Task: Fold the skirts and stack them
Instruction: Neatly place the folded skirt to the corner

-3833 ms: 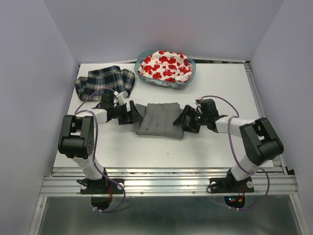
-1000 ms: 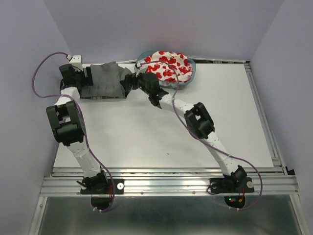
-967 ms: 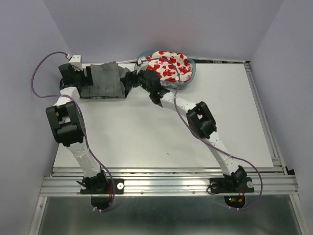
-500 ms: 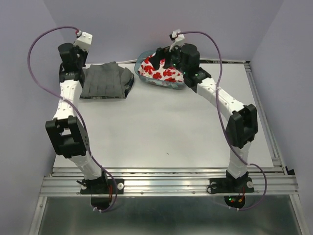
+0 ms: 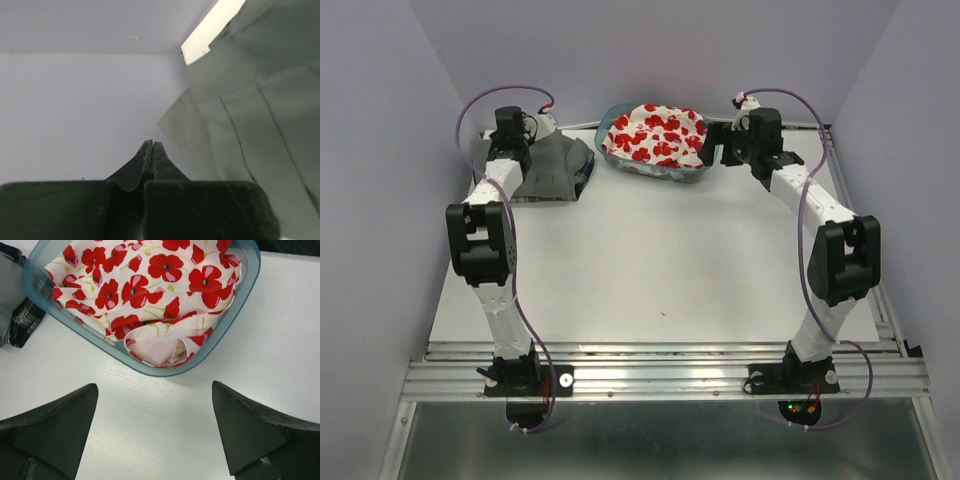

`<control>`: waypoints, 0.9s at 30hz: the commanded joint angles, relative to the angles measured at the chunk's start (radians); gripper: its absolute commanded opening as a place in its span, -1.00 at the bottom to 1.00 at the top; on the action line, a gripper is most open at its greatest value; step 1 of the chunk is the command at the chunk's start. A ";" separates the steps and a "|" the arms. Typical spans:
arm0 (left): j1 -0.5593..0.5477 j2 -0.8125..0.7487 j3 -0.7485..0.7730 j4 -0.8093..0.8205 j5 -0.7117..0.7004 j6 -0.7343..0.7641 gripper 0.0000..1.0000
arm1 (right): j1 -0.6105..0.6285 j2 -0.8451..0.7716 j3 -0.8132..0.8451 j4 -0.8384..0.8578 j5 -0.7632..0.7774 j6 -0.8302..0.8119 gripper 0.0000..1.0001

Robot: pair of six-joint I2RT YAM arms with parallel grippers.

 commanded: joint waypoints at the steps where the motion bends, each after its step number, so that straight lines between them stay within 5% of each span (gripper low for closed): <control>1: -0.071 0.119 0.142 0.073 -0.020 0.099 -1.00 | -0.002 -0.096 -0.054 0.014 -0.044 0.018 1.00; 13: -0.093 0.543 0.460 -0.028 -0.067 0.176 -1.00 | -0.076 -0.138 -0.093 -0.030 -0.067 0.059 1.00; 23: -0.095 0.384 0.448 -0.045 -0.053 0.098 -1.00 | -0.076 -0.176 -0.055 -0.073 -0.106 0.041 1.00; 27: -0.093 0.245 0.468 0.035 -0.089 0.003 -0.34 | -0.076 -0.172 -0.002 -0.096 -0.093 -0.048 1.00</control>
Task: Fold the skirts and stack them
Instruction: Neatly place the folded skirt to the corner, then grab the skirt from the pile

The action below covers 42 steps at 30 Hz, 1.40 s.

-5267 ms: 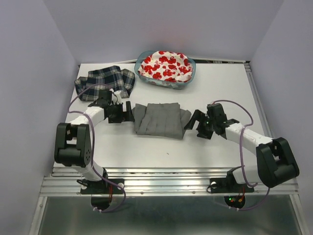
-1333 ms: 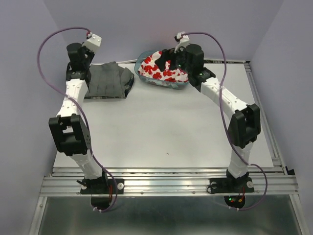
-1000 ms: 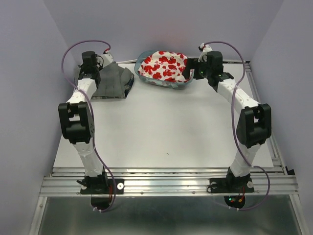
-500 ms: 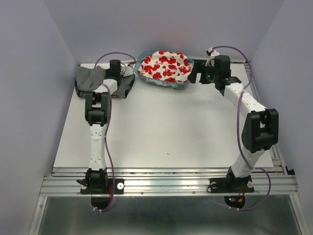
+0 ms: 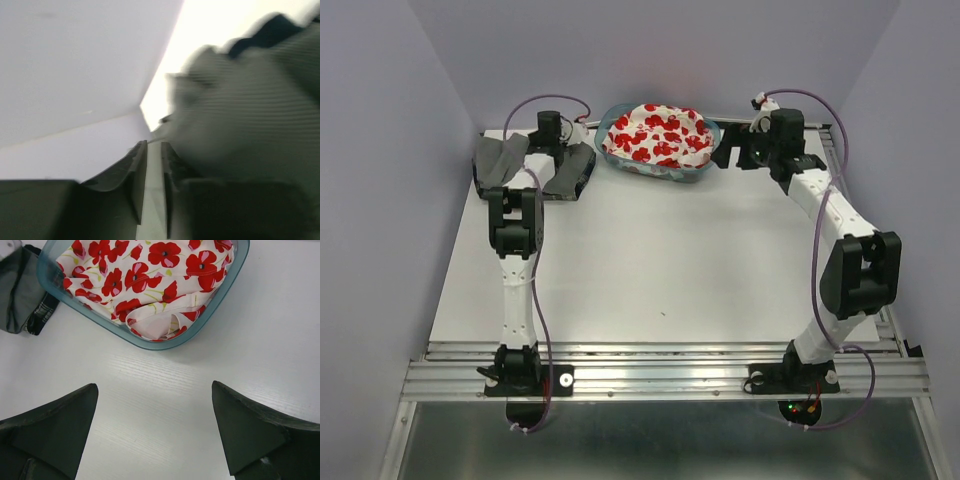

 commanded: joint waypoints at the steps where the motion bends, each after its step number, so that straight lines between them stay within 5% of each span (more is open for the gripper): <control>1: 0.012 -0.295 0.042 0.094 -0.041 -0.120 -0.16 | 0.004 -0.037 0.091 -0.024 0.000 -0.087 1.00; 3: 0.012 -0.348 0.056 0.127 -0.048 -0.183 0.16 | 0.004 -0.012 0.121 -0.022 0.023 -0.086 1.00; 6: 0.011 -0.431 0.080 0.129 -0.052 -0.247 0.38 | 0.004 0.031 0.163 -0.015 0.037 -0.069 1.00; 11: 0.000 -0.593 -0.014 0.082 -0.029 -0.355 0.42 | 0.004 0.182 0.325 -0.012 0.012 -0.037 1.00; 15: -0.011 -0.740 -0.233 0.029 0.040 -0.474 0.42 | 0.004 0.380 0.469 -0.024 0.018 -0.021 1.00; 23: -0.012 -0.940 -0.466 -0.050 0.110 -0.600 0.46 | 0.067 0.534 0.531 0.013 0.094 -0.096 0.89; 29: -0.012 -1.001 -0.552 -0.034 0.124 -0.620 0.48 | 0.090 0.552 0.488 0.001 0.156 -0.150 0.37; 32: -0.012 -1.003 -0.571 -0.018 0.118 -0.626 0.48 | 0.090 0.542 0.480 -0.006 0.163 -0.182 -0.35; 39: -0.012 -1.006 -0.588 -0.018 0.130 -0.651 0.48 | 0.090 0.503 0.537 -0.056 0.248 -0.280 -0.81; 42: -0.012 -1.011 -0.587 -0.026 0.144 -0.660 0.48 | 0.090 0.463 0.507 -0.062 0.271 -0.311 -0.85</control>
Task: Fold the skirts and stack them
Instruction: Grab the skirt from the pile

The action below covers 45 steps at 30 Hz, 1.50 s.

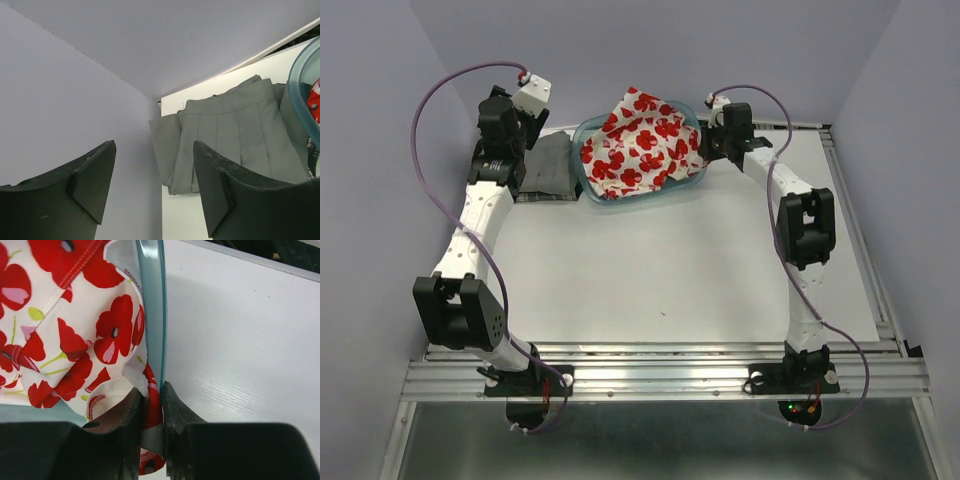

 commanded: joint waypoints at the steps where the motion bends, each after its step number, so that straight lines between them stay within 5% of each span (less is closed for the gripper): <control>1: -0.003 -0.047 -0.006 0.030 0.032 -0.036 0.49 | -0.006 -0.100 -0.003 -0.021 0.093 -0.136 -0.86; 9: -0.003 -0.043 -0.001 -0.014 0.107 -0.064 0.48 | -0.048 -0.049 0.066 -0.228 0.134 -0.047 -0.96; 18: -0.005 -0.026 -0.007 -0.092 0.226 -0.085 0.48 | -0.058 -0.028 0.119 -0.265 0.134 -0.004 0.48; 21: -0.005 -0.029 -0.019 -0.099 0.240 -0.085 0.48 | -0.058 -0.065 0.142 -0.230 0.134 -0.010 0.65; 28: -0.005 -0.020 -0.033 -0.099 0.262 -0.106 0.48 | -0.048 -0.143 0.075 -0.046 -0.061 0.025 0.70; 33: -0.005 -0.004 -0.022 -0.100 0.272 -0.142 0.49 | -0.009 -0.053 0.126 -0.050 -0.161 0.085 0.70; 45: -0.005 -0.008 -0.045 -0.106 0.277 -0.183 0.49 | 0.087 0.202 0.224 -0.082 -0.153 0.079 0.69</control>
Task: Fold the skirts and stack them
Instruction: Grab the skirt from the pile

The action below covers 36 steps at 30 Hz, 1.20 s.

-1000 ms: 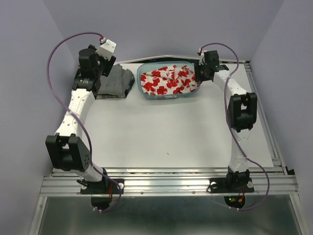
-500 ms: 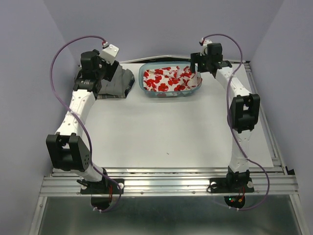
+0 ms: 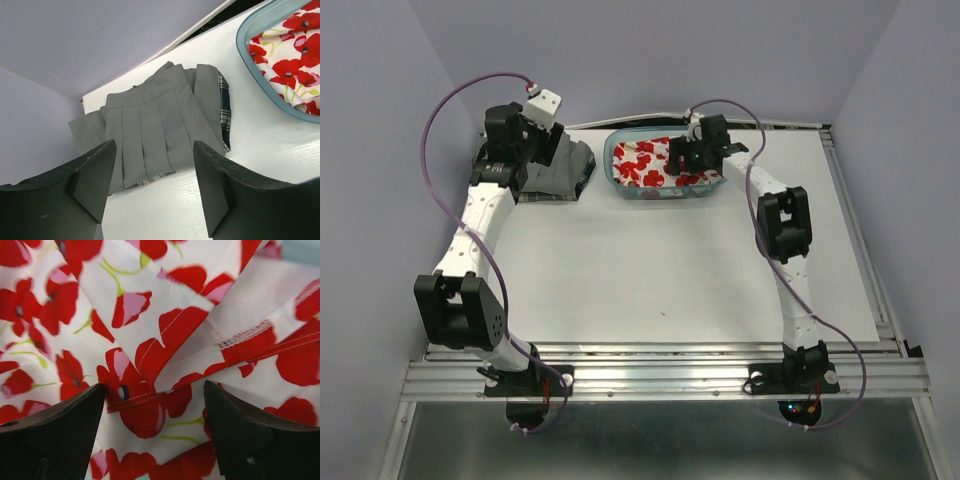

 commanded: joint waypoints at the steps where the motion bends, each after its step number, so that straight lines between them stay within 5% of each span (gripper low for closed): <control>1: -0.004 -0.011 -0.015 0.027 0.002 -0.028 0.49 | 0.035 0.060 0.080 -0.003 0.033 -0.014 0.69; 5: -0.004 -0.009 -0.011 0.027 0.006 -0.045 0.49 | 0.047 0.191 0.226 -0.085 0.169 -0.017 0.52; 9: -0.004 -0.006 -0.012 0.034 0.012 -0.061 0.49 | 0.047 0.314 0.303 -0.053 0.326 -0.014 -0.24; 15: -0.004 0.019 -0.024 0.041 -0.006 -0.059 0.49 | 0.047 0.376 0.383 0.113 0.375 -0.017 -0.98; 28: 0.001 -0.006 0.008 0.045 -0.028 -0.134 0.50 | 0.047 0.040 0.338 0.677 0.285 0.130 -0.99; 36: 0.011 -0.122 -0.043 0.059 -0.008 -0.179 0.55 | 0.047 -0.170 0.343 0.665 0.231 0.195 -0.99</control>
